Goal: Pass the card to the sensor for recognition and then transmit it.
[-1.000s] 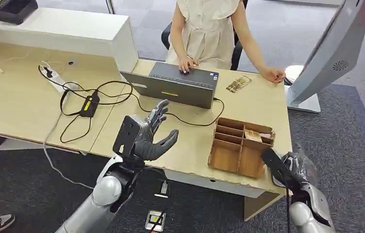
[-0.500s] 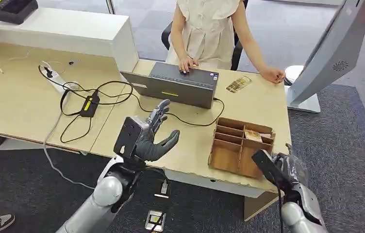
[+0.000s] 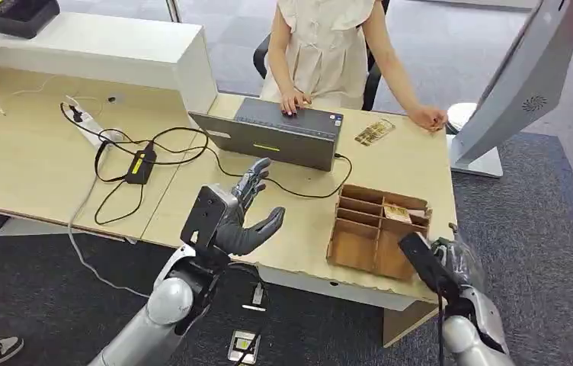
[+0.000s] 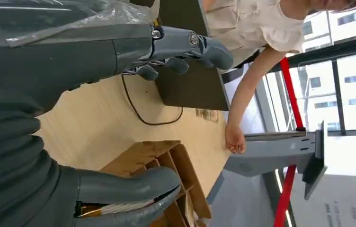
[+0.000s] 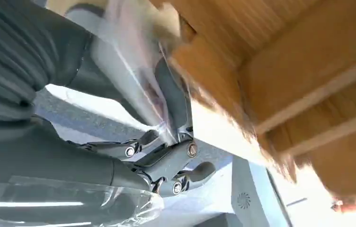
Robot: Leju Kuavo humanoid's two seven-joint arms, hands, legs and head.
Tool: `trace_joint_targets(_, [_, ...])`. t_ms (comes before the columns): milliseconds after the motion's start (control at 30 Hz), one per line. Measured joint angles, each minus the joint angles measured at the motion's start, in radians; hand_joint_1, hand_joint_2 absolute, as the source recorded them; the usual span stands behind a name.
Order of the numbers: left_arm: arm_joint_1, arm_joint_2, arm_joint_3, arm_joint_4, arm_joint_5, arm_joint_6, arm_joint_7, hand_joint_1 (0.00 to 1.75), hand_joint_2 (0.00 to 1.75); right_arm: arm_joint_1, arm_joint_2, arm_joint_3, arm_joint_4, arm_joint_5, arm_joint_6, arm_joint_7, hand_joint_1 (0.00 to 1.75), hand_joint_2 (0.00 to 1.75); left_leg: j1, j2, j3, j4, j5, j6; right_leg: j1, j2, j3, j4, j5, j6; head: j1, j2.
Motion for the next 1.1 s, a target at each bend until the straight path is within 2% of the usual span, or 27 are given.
trace_joint_targets(367, [0.0,0.0,0.0,0.006,-0.002,-0.008,-0.017,0.0,1.75,-0.035,-0.081,-0.078,-0.238,0.033,-0.006,0.05,1.75,1.75,-0.001,0.0,0.0,0.0,0.0,0.0,-0.001,0.0,0.0,0.0,0.0,0.0,0.0,0.0])
trace_joint_targets(633, [-0.001,-0.003,-0.001,0.011,0.004,0.0,-0.032,0.0,1.75,-0.064,-0.132,-0.128,-0.403,0.067,0.021,0.075,1.75,1.75,-0.001,0.0,0.0,0.0,0.0,0.0,-0.001,0.0,0.0,0.0,0.0,0.0,0.0,0.0])
trace_joint_targets(767, [-0.005,-0.007,-0.003,0.015,0.013,-0.015,-0.04,0.0,1.75,-0.072,-0.131,-0.13,-0.427,0.061,0.045,0.051,1.75,1.75,-0.001,0.0,0.0,0.0,0.0,0.0,-0.001,0.0,0.0,0.0,0.0,0.0,0.0,0.0])
trace_joint_targets(900, [-0.019,-0.015,-0.01,0.027,0.027,-0.046,-0.051,0.0,1.75,-0.097,-0.108,-0.119,-0.42,0.021,0.072,-0.005,1.75,1.75,-0.001,0.0,-0.001,0.0,0.0,0.0,-0.001,0.0,0.0,0.0,0.0,0.0,0.0,0.0])
trace_joint_targets(1100, [-0.051,-0.036,-0.026,0.05,0.048,-0.102,-0.058,0.0,1.75,-0.226,-0.06,-0.075,-0.334,0.006,0.08,-0.025,1.75,1.75,-0.001,0.0,-0.001,0.0,0.001,0.0,-0.001,0.0,0.0,0.0,0.001,0.0,0.0,0.0])
